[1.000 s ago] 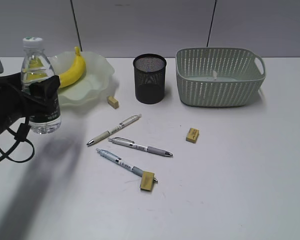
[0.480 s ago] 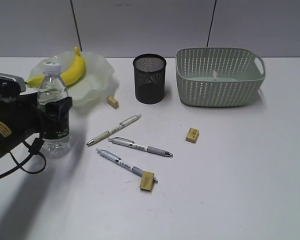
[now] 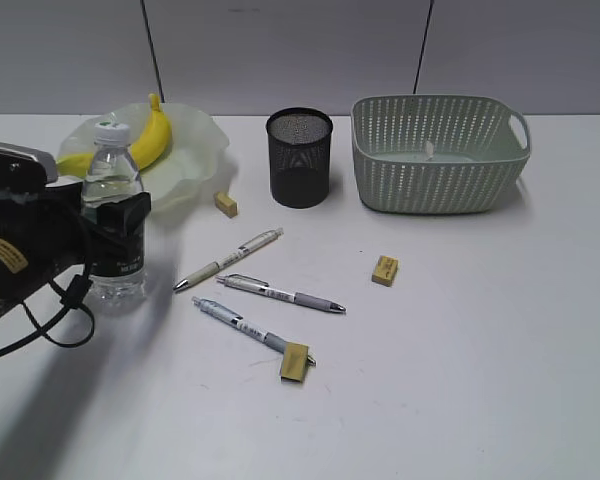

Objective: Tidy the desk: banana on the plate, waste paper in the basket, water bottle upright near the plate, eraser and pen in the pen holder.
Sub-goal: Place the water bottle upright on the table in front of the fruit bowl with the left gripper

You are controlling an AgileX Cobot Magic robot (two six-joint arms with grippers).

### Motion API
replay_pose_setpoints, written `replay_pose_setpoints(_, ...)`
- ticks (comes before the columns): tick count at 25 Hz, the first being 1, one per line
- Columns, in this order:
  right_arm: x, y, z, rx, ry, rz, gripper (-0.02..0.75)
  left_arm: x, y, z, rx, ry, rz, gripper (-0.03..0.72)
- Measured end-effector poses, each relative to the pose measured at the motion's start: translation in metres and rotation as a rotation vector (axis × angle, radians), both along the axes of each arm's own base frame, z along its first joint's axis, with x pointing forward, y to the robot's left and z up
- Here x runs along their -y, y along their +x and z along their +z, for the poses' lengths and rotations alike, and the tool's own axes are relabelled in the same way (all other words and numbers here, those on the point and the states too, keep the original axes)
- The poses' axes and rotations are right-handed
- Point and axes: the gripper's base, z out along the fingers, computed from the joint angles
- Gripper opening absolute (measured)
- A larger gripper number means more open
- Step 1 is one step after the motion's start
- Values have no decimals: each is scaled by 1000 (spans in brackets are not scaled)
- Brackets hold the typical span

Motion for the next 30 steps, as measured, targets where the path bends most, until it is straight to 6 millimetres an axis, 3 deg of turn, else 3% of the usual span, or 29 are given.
replay_pose_setpoints(30,-1,3,0,-17,-5,0,267,1,0,0,1,2,-10,507)
